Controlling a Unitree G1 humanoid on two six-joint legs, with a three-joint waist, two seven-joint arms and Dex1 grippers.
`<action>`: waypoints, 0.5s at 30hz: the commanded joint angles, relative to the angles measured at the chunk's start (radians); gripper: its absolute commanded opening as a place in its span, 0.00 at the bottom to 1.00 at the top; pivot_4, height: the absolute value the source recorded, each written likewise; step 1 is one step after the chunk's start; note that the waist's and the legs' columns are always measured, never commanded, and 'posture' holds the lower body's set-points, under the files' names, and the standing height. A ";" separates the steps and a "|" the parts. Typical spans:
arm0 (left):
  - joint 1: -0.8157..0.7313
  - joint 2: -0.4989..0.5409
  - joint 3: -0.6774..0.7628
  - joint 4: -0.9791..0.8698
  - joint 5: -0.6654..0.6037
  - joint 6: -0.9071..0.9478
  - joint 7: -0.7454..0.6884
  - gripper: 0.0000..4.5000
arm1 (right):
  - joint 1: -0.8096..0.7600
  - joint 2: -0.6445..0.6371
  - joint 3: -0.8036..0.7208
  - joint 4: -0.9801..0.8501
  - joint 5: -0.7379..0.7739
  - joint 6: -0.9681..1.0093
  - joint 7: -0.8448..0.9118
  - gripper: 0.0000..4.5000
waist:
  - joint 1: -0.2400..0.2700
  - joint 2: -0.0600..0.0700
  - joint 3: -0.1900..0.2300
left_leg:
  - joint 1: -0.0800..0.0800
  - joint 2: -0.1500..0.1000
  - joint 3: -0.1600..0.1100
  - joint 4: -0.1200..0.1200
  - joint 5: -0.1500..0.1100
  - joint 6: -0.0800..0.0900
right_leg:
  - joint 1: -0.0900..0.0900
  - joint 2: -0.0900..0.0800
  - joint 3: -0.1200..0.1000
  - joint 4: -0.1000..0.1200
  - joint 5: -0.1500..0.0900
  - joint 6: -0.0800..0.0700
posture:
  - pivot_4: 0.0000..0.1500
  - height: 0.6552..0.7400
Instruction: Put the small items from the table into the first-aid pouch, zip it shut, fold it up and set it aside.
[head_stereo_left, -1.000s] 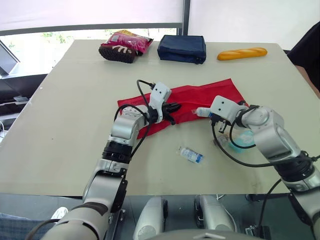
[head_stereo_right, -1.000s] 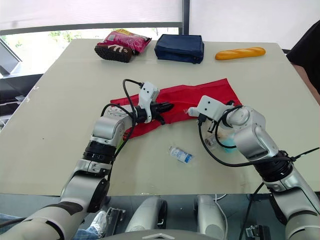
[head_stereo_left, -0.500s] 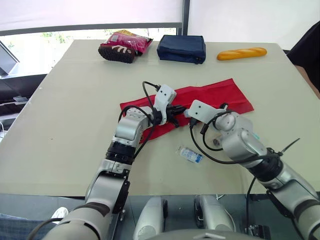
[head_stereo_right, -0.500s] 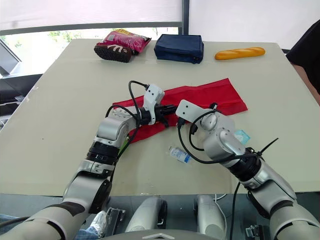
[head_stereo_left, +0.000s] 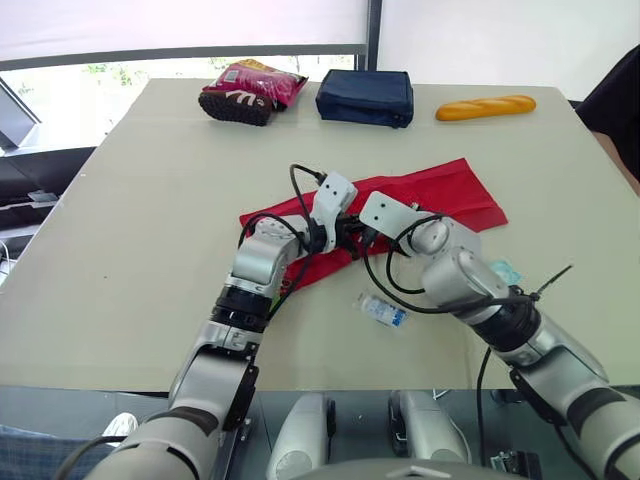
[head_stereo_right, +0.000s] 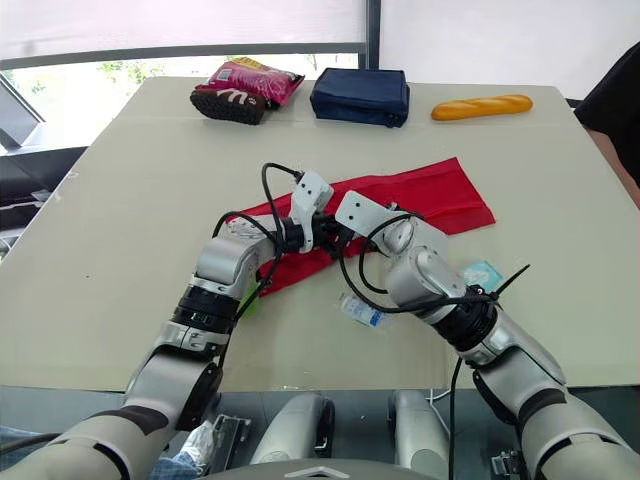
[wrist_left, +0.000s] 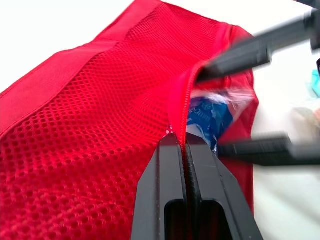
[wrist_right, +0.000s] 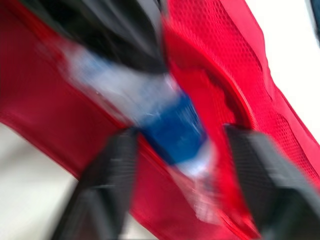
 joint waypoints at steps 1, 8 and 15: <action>-0.015 0.020 -0.004 -0.015 -0.003 -0.044 -0.037 0.00 | 0.028 -0.073 -0.094 -0.128 0.102 0.010 0.105 0.99 | 0.000 0.000 0.000 | 0.000 0.000 0.000 0.000 0.000 0.000 | 0.000 0.000 0.000 0.000 0.000 0.000 | 1.00 0.65; -0.031 0.051 -0.016 0.047 0.010 -0.115 -0.095 0.00 | 0.072 -0.173 -0.238 -0.207 0.316 0.057 0.234 0.99 | -0.005 0.000 0.000 | 0.001 0.001 0.000 0.000 0.000 0.000 | 0.001 0.001 -0.001 0.000 0.000 0.000 | 1.00 0.65; -0.056 0.071 -0.028 0.122 0.025 -0.206 -0.189 0.00 | 0.103 -0.272 -0.369 -0.123 0.455 -0.094 0.286 0.99 | -0.001 0.000 0.000 | 0.000 0.001 0.002 0.000 0.000 0.000 | 0.001 0.001 -0.001 -0.001 0.000 0.000 | 1.00 0.65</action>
